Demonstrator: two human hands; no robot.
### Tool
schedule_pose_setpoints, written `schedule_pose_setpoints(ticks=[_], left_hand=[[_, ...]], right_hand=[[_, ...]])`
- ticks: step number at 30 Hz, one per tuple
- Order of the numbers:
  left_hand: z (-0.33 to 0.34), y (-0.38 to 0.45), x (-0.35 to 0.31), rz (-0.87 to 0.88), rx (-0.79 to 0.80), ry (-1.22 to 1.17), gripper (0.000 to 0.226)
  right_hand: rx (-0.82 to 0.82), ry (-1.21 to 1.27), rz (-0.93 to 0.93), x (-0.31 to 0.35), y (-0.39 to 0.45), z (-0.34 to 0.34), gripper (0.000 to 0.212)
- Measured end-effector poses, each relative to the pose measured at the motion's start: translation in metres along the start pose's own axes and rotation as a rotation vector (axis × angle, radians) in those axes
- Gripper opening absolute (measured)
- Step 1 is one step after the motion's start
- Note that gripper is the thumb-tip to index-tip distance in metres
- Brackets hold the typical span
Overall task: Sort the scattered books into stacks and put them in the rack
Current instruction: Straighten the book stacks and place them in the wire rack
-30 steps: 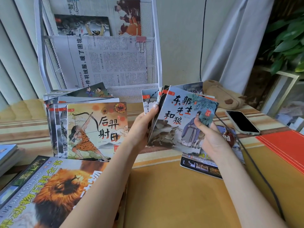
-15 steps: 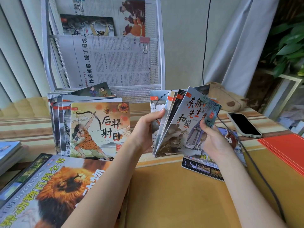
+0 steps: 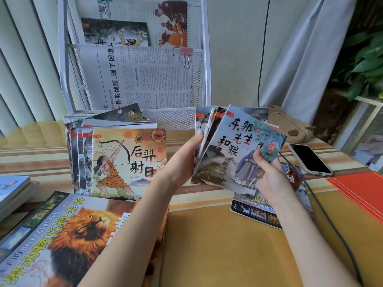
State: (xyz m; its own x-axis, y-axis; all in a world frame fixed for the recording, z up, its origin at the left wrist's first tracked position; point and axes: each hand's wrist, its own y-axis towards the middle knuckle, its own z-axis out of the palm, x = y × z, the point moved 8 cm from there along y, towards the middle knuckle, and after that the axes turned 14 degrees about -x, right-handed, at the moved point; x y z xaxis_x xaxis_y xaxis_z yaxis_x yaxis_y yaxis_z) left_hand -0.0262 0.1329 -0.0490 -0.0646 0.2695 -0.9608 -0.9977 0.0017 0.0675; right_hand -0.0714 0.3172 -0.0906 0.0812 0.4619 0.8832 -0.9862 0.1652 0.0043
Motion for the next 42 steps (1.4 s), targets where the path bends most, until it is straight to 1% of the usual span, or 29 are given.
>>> schedule_pose_setpoints(ticks=[1, 2, 3, 4, 5, 8, 9, 11, 14, 16, 17, 20, 21, 23, 24, 26, 27, 31, 33, 34, 37, 38, 40, 42], left_hand=[[0.0, 0.0, -0.001, 0.02, -0.012, 0.069, 0.037], [-0.002, 0.0, -0.001, 0.045, -0.042, 0.128, 0.029], [-0.004, 0.001, -0.001, 0.076, -0.078, 0.164, 0.02], [-0.005, 0.001, -0.003, 0.113, -0.103, 0.17, 0.017], [-0.006, 0.001, -0.006, 0.144, -0.121, 0.161, 0.021], [-0.015, 0.003, -0.009, 0.191, -0.172, 0.142, 0.049], [-0.016, 0.004, -0.006, 0.166, -0.159, 0.156, 0.05], [-0.014, 0.005, 0.008, 0.068, -0.08, 0.18, 0.041], [-0.01, 0.003, 0.022, -0.043, 0.039, 0.153, 0.038], [-0.011, 0.003, 0.026, -0.078, 0.048, 0.141, 0.033], [-0.012, 0.004, 0.026, -0.078, 0.023, 0.162, 0.029], [-0.021, 0.009, 0.025, 0.017, -0.159, 0.267, 0.014], [-0.024, 0.01, 0.023, 0.051, -0.22, 0.278, 0.014], [-0.029, 0.011, 0.023, 0.099, -0.33, 0.284, 0.028], [-0.032, 0.012, 0.023, 0.114, -0.384, 0.292, 0.039], [-0.038, 0.013, 0.025, 0.113, -0.481, 0.324, 0.051], [-0.04, 0.013, 0.026, 0.11, -0.513, 0.341, 0.052], [-0.03, 0.007, 0.015, 0.116, -0.534, 0.39, 0.05], [-0.026, 0.002, 0.01, 0.103, -0.545, 0.421, 0.049], [-0.024, 0.0, 0.009, 0.091, -0.55, 0.429, 0.047], [-0.017, -0.012, 0.005, 0.043, -0.523, 0.42, 0.046], [-0.017, -0.017, 0.002, 0.041, -0.514, 0.429, 0.046], [-0.019, -0.032, -0.014, 0.098, -0.517, 0.464, 0.047], [-0.029, -0.051, -0.035, 0.168, -0.538, 0.489, 0.049]], right_hand=[[0.002, -0.008, -0.025, 0.002, -0.001, 0.001, 0.041], [0.011, -0.023, -0.056, 0.004, -0.002, 0.003, 0.048], [0.027, -0.034, -0.089, 0.008, -0.003, 0.005, 0.054], [0.051, -0.045, -0.121, 0.011, -0.005, 0.008, 0.057], [0.078, -0.063, -0.141, 0.013, -0.007, 0.01, 0.058], [0.14, -0.171, -0.153, 0.012, -0.012, 0.016, 0.07], [0.148, -0.221, -0.157, 0.01, -0.013, 0.017, 0.075], [0.144, -0.287, -0.167, 0.007, -0.014, 0.019, 0.086], [0.101, -0.358, -0.16, 0.003, -0.009, 0.012, 0.091], [0.118, -0.387, -0.169, 0.003, -0.009, 0.011, 0.088], [0.124, -0.397, -0.172, 0.002, -0.009, 0.012, 0.081], [0.131, -0.482, -0.19, -0.003, -0.01, 0.013, 0.031], [0.112, -0.549, -0.236, -0.004, -0.008, 0.012, 0.027], [0.079, -0.672, -0.329, -0.004, -0.008, 0.012, 0.039], [0.068, -0.703, -0.363, -0.004, -0.008, 0.012, 0.037], [0.048, -0.749, -0.404, -0.002, -0.01, 0.014, 0.019], [0.036, -0.758, -0.41, -0.001, -0.01, 0.014, 0.016], [0.029, -0.741, -0.368, -0.001, -0.011, 0.011, 0.015], [0.05, -0.708, -0.325, -0.002, -0.012, 0.011, 0.015], [0.063, -0.686, -0.314, -0.002, -0.013, 0.009, 0.018], [0.036, -0.686, -0.309, 0.006, -0.021, 0.008, 0.037], [0.039, -0.684, -0.329, 0.01, -0.027, 0.011, 0.036], [0.058, -0.65, -0.378, 0.019, -0.046, 0.024, 0.034], [0.062, -0.607, -0.394, 0.024, -0.07, 0.038, 0.047]])
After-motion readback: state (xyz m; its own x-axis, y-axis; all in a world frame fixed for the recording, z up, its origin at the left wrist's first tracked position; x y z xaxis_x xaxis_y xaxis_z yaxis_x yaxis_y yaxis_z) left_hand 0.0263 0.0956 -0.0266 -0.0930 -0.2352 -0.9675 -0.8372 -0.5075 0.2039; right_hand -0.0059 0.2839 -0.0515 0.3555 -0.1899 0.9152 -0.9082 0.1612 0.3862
